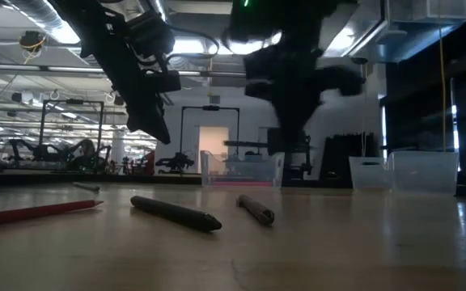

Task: Sort crayons/erasers/pens/pencils in bins
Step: Put the green pencil into the left transparent bin, then put the blue pencil into the left transparent bin

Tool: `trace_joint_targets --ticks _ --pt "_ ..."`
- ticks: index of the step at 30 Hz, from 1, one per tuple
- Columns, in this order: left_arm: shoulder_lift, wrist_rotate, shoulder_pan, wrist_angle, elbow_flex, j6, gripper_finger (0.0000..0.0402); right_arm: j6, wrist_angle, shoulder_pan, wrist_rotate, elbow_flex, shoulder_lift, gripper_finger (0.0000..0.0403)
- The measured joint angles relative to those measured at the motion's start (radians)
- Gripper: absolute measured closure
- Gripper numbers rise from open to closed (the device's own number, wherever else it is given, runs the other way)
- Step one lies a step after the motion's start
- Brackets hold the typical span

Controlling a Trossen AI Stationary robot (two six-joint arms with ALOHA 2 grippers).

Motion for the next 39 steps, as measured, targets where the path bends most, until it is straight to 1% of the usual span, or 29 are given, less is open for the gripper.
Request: trace_joint_targets --ticks 2,4,8,10,12,14,18,22,26,30,33,35,37,39 --pt "0.000 -0.002 0.000 -0.010 0.000 -0.003 0.0278 -0.045 0.086 -0.081 0.024 0.002 -0.005 0.0388" --pt "0.000 -0.012 0.000 -0.027 0.000 -0.010 0.0278 -0.082 0.188 -0.162 0.026 0.002 -0.005 0.0391" --pt "0.000 -0.032 0.000 -0.067 0.000 -0.038 0.0278 -0.088 0.418 -0.297 0.022 0.003 -0.005 0.0394" --pt "0.000 -0.037 0.000 -0.085 0.000 -0.052 0.0278 -0.090 0.479 -0.352 0.002 0.003 -0.005 0.0395" --pt "0.000 -0.041 0.001 -0.089 0.000 -0.057 0.0278 -0.110 0.507 -0.400 -0.044 0.003 -0.003 0.0395" --pt "0.000 -0.044 0.008 -0.089 0.000 -0.058 0.0278 -0.135 0.507 -0.437 -0.067 0.003 0.005 0.0394" --pt "0.000 -0.046 0.028 -0.089 0.000 -0.057 0.0278 -0.138 0.484 -0.485 -0.045 0.003 0.024 0.0394" --pt "0.000 -0.046 0.046 -0.090 0.000 -0.058 0.0278 -0.119 0.476 -0.497 -0.035 0.003 0.025 0.0394" --pt "0.000 -0.046 0.055 -0.098 0.000 -0.058 0.0278 -0.016 0.525 -0.492 -0.044 0.003 0.025 0.0390" --pt "0.000 -0.045 0.055 -0.104 0.000 -0.058 0.0278 0.108 0.575 -0.473 -0.086 0.003 0.025 0.0369" --pt "0.000 -0.048 0.055 -0.140 0.000 -0.058 0.0278 0.342 0.647 -0.448 -0.133 0.003 0.025 0.0348" --pt "-0.014 -0.071 0.055 -0.187 0.000 -0.066 0.0278 0.487 0.693 -0.428 -0.189 0.002 0.025 0.0334" --pt "-0.041 -0.105 0.059 -0.228 0.000 -0.085 0.0278 0.574 0.764 -0.400 -0.243 -0.013 0.025 0.0320" --pt "-0.087 -0.124 0.070 -0.280 0.000 -0.111 0.0278 0.631 0.844 -0.363 -0.251 -0.035 0.028 0.0307"
